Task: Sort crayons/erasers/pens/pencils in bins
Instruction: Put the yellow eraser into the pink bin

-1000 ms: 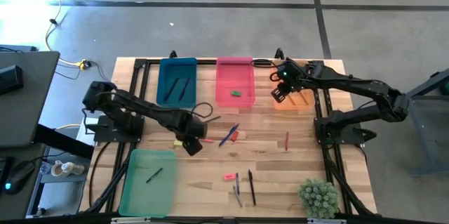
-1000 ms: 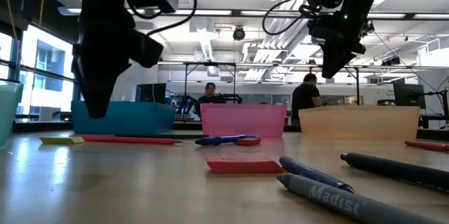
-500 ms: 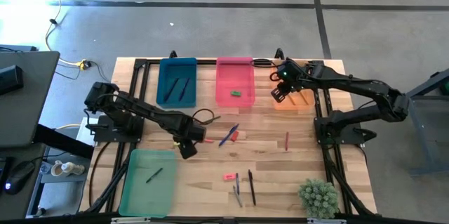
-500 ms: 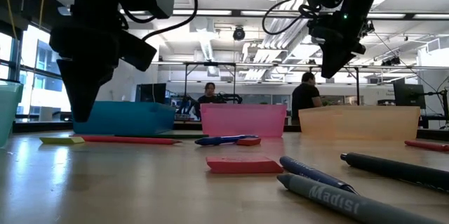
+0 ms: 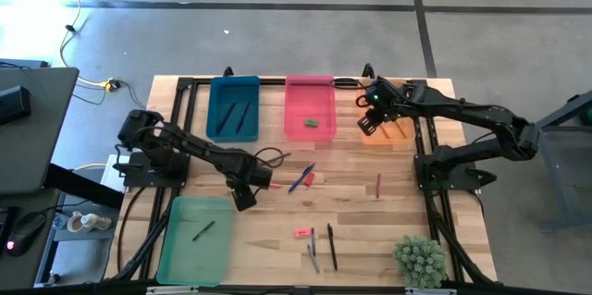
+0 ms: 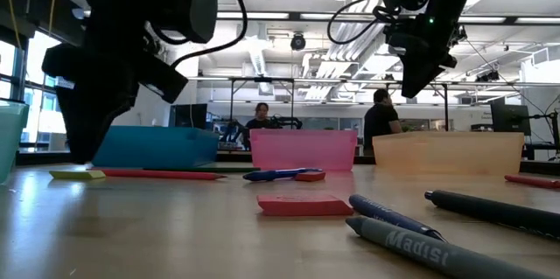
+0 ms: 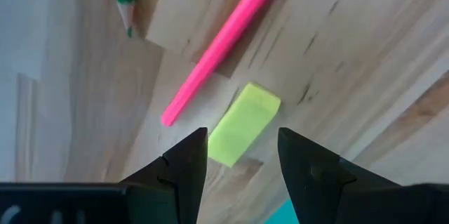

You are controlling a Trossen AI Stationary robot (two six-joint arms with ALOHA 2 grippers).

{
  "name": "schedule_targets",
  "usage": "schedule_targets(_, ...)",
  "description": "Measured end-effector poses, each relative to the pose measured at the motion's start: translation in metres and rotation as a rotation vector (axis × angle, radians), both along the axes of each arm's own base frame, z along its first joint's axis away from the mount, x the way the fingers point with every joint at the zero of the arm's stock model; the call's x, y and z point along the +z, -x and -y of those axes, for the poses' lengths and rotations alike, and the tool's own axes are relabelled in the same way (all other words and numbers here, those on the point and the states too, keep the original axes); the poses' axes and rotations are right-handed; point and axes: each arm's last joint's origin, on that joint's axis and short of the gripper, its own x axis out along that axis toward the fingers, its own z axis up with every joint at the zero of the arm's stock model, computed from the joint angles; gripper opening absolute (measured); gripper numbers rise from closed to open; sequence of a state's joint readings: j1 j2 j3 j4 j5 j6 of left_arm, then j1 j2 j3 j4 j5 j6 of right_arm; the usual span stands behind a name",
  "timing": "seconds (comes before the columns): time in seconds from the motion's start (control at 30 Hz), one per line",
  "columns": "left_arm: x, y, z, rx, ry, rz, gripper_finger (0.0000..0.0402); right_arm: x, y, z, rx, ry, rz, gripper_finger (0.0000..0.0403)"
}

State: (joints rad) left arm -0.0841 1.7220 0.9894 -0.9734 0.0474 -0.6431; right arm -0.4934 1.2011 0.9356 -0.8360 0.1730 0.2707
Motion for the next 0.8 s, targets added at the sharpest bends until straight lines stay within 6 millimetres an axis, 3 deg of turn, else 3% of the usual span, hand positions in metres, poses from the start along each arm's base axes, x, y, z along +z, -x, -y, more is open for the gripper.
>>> schedule_targets(0.33, -0.015, -0.002, 0.011, -0.076, -0.001, -0.055, 0.0161, -0.001, 0.001, -0.001, 0.0, -0.007, -0.01, 0.0098)
schedule_targets(0.8, -0.01, -0.001, 0.008, -0.065, -0.063, -0.035, 0.0161, -0.001, 0.001, -0.001, 0.0, -0.007, -0.011, 0.0098)
